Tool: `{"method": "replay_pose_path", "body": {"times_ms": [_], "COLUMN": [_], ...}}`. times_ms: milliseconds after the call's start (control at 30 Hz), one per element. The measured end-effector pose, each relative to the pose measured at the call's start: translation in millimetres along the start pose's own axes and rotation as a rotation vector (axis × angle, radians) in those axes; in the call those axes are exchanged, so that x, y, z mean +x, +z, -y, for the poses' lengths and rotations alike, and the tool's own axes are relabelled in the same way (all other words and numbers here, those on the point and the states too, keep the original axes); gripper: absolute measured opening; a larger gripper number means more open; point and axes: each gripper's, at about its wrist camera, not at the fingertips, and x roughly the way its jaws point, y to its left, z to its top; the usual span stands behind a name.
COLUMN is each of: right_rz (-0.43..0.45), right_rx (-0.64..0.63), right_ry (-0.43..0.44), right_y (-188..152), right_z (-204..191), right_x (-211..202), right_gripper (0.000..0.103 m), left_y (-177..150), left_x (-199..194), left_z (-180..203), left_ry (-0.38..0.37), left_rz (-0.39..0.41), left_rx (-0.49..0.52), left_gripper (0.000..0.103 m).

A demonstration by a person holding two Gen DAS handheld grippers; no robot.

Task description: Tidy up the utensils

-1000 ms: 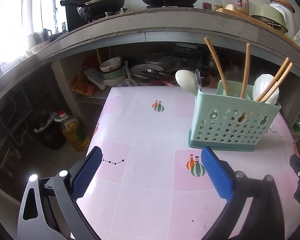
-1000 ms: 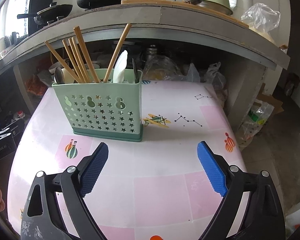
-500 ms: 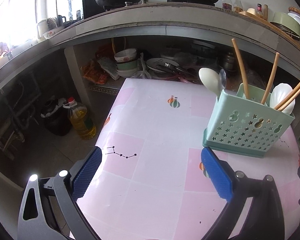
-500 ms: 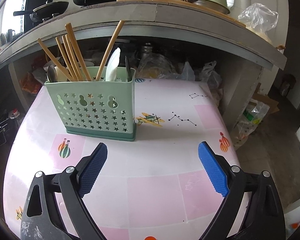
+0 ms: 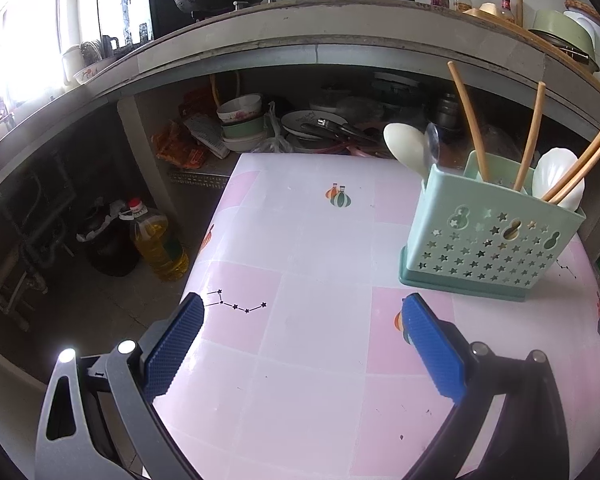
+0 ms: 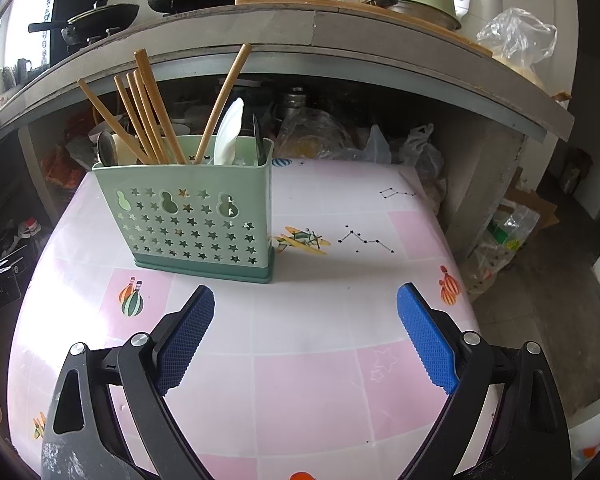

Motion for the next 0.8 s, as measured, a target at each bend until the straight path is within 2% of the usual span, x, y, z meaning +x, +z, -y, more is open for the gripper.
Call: {"method": "replay_pose_path", "body": {"times_ms": [800], "right_rz": [-0.003], "right_rx": [-0.003], "right_ry": [0.015], "right_y": [0.7], "right_z": [-3.0], "right_x": [0.8], "right_gripper": [0.089], "left_y": [0.2], "left_x": [-0.1], "left_z": [0.0], "left_ry": [-0.007], "left_rz": [-0.004], "left_rx": [0.015], "left_gripper": [0.097]}}
